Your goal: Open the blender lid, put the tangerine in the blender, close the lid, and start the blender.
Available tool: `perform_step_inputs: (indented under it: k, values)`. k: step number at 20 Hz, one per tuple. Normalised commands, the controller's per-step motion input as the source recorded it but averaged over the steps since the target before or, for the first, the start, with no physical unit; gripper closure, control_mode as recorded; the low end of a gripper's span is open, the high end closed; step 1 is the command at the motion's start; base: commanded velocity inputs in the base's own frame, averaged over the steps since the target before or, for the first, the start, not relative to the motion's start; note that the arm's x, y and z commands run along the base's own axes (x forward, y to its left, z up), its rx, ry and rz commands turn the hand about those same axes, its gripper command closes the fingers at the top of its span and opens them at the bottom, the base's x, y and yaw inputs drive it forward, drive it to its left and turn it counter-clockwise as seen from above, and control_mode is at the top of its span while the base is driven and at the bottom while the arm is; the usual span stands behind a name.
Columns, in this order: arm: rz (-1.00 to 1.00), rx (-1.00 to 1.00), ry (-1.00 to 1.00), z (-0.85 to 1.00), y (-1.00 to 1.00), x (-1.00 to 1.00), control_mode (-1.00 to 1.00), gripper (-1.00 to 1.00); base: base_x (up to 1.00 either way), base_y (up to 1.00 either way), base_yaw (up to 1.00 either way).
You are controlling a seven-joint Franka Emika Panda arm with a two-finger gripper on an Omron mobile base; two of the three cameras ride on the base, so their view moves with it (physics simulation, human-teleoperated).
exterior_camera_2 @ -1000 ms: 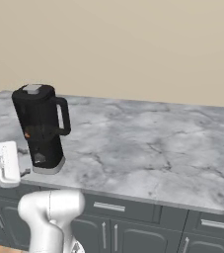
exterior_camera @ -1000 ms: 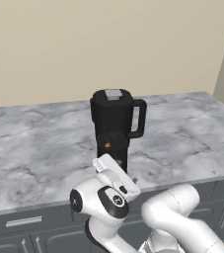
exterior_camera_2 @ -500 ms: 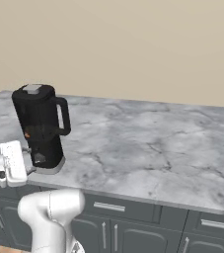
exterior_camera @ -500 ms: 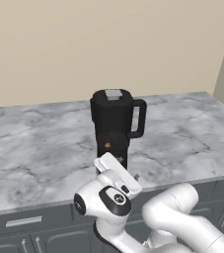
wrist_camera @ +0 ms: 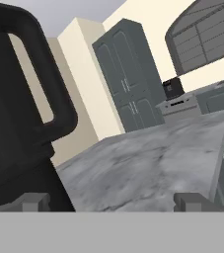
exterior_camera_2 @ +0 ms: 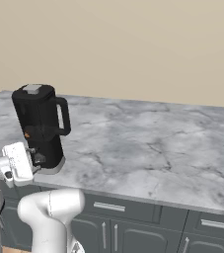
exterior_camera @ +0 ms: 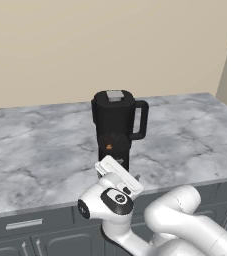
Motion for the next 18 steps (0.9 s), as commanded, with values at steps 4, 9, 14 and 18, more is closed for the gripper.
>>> perform_step_inputs:
  k: [4,9,14,18]
  values:
    - [0.05,-0.03,0.0,-0.16,0.01,0.27,-1.0,-1.0,0.0,0.0,0.0]
    - [0.07,-0.02,-0.01,-0.15,0.08,0.25,-1.0,-1.0,0.0,0.0,0.0]
    - [0.07,-0.03,-0.01,-0.15,0.13,0.26,-1.0,-1.0,0.0,0.0,0.0]
    - [0.07,-0.02,-0.01,-0.04,0.05,0.31,-1.0,-1.0,0.0,0.0,0.0]
